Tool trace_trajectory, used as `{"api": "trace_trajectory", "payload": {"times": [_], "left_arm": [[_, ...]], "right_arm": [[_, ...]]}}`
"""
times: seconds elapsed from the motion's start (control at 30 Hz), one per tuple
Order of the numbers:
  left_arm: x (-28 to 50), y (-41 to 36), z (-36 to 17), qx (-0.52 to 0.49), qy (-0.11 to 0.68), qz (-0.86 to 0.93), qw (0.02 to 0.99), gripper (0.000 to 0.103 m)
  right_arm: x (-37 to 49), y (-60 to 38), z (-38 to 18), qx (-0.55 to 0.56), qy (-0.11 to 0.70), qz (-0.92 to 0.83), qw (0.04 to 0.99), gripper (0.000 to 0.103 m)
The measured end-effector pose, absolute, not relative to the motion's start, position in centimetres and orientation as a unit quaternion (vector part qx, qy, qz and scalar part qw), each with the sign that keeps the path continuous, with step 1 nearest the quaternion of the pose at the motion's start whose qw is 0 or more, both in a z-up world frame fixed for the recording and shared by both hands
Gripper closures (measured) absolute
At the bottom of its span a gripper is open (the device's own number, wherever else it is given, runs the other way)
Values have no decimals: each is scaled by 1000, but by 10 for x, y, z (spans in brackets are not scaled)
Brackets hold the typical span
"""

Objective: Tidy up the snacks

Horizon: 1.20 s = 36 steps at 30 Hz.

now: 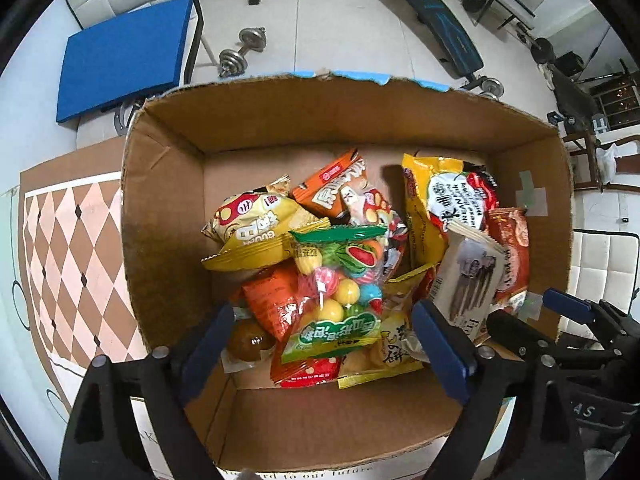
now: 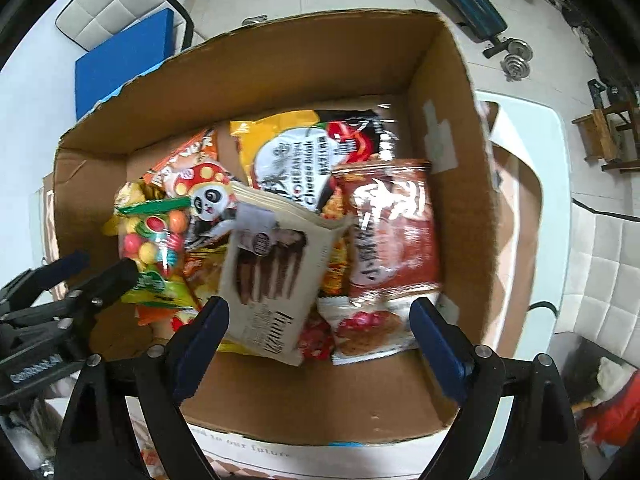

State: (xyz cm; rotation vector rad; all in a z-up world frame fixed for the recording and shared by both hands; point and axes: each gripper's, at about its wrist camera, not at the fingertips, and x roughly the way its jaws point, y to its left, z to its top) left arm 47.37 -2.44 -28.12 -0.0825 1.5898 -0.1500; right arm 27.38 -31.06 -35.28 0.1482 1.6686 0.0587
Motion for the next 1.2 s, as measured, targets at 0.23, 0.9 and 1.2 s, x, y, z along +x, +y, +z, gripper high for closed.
{"api": "trace_trajectory", "payload": {"times": [0.23, 0.9, 1.2], "left_arm": [[465, -27, -266, -29, 695, -69, 716, 11], [335, -26, -168, -24, 553, -33, 832, 11], [264, -26, -113, -18, 490, -23, 871, 11]], "right_arm": [[257, -316, -339, 37, 724, 9, 689, 7], [136, -315, -241, 13, 613, 5, 790, 6], [57, -319, -179, 23, 556, 10, 831, 6]]}}
